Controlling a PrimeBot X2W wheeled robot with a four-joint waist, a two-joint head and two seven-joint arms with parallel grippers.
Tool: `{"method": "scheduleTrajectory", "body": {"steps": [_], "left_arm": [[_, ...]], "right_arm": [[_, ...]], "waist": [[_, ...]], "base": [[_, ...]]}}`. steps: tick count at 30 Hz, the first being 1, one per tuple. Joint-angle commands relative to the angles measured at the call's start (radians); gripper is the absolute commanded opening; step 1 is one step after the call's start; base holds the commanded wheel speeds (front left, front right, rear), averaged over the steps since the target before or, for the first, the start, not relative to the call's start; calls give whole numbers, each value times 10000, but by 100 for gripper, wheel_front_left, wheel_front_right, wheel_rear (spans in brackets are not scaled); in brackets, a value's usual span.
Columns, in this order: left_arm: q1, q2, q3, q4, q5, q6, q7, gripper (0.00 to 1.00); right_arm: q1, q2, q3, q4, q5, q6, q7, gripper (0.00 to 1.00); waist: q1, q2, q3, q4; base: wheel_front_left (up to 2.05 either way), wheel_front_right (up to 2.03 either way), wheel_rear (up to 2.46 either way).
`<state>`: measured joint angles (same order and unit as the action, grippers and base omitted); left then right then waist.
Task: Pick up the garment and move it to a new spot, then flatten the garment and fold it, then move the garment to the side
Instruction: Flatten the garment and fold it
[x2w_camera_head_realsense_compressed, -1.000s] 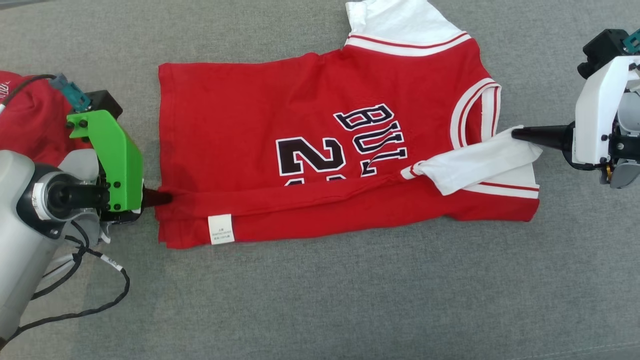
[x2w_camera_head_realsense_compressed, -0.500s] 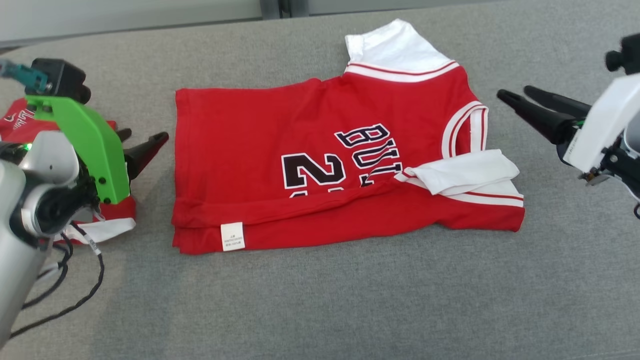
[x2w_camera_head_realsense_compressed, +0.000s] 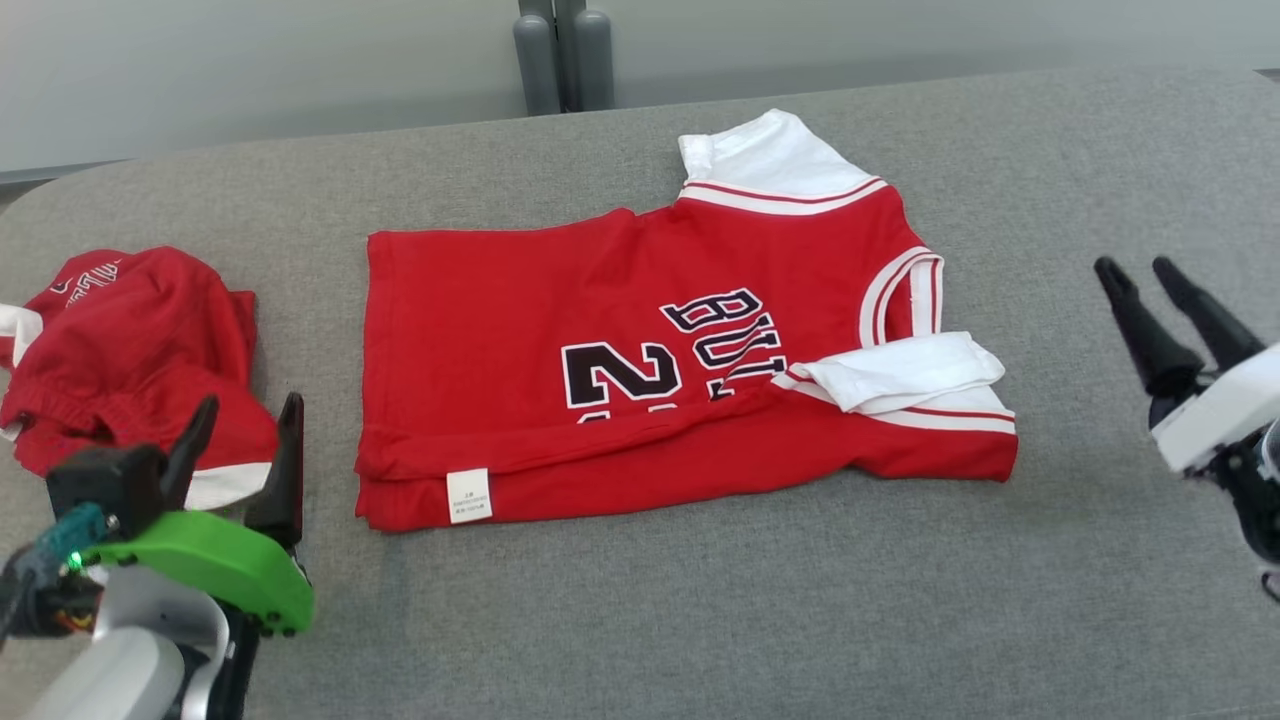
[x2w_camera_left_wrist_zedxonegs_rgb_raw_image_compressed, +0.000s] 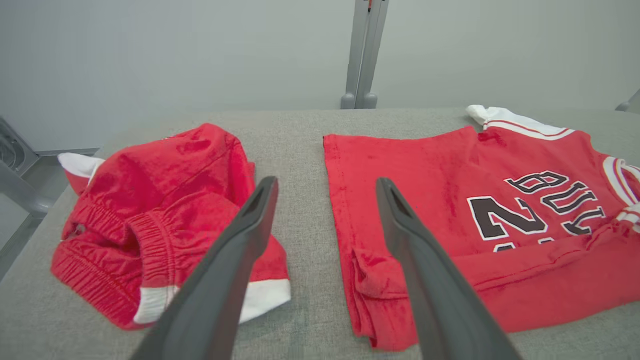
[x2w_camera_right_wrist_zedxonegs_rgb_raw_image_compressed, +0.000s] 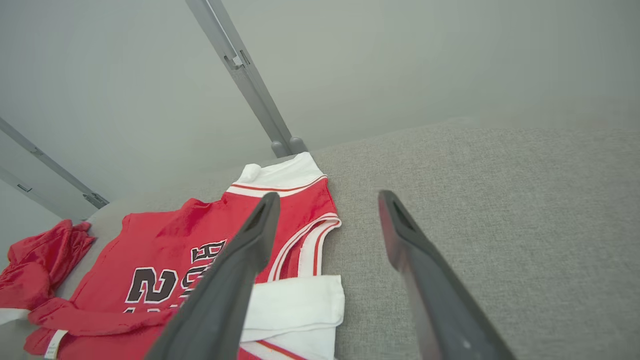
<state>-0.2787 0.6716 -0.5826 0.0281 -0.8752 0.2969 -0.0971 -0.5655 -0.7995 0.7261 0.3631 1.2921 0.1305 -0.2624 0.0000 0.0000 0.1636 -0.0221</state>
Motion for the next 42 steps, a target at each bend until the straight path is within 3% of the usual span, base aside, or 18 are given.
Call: {"method": "scheduleTrajectory", "body": {"steps": [1,6,10,21,33,34,35,36,37,38,42], "left_arm": [[393,-120,85,-69,-73,227,-233,100],[1015,-515,-121,80,-35,662,-511,100],[1054,-809,-390,371,-71,605,-378,100],[169,-1200,-1151,1551,0,-55,511,100],[-570,-1483,-1480,2485,-91,-774,902,100],[-618,-1522,-1518,2558,-105,-866,940,100],[-662,-1546,-1518,2615,-120,-905,921,94],[-709,-1575,-1519,2656,-126,-928,897,58],[-723,-1597,-1523,2682,-126,-931,882,24],[-703,-1620,-1538,2717,-144,-947,886,0],[-541,-1585,-1545,2704,-235,-1015,904,0]], "right_arm": [[626,288,-294,91,-319,5,-23,100],[1736,1120,-792,335,-1145,5,-13,100],[1973,1564,-807,588,-1308,5,423,100],[1724,2315,-919,1588,-1323,5,1700,100],[1816,2584,-739,1158,-982,5,2674,100],[1794,2606,-715,1136,-982,5,2704,96],[1777,2629,-704,1108,-975,5,2731,80],[1761,2644,-676,1053,-958,5,2763,47],[1754,2644,-662,1022,-952,5,2768,33],[1746,2642,-660,972,-940,5,2752,4],[1811,2616,-637,819,-829,5,2749,0]], "waist": [[0,0,35,-77],[0,0,126,-95],[0,0,242,-56],[0,0,523,236],[0,0,791,68],[0,0,806,48],[0,0,812,34],[0,0,810,21],[0,0,802,13],[0,0,785,5],[0,0,634,15]], "base": [[0,0,0],[0,0,0],[0,0,0],[0,0,0],[0,0,0],[0,0,0],[0,0,0],[0,0,0],[0,0,0],[0,0,0],[0,0,0]]}}
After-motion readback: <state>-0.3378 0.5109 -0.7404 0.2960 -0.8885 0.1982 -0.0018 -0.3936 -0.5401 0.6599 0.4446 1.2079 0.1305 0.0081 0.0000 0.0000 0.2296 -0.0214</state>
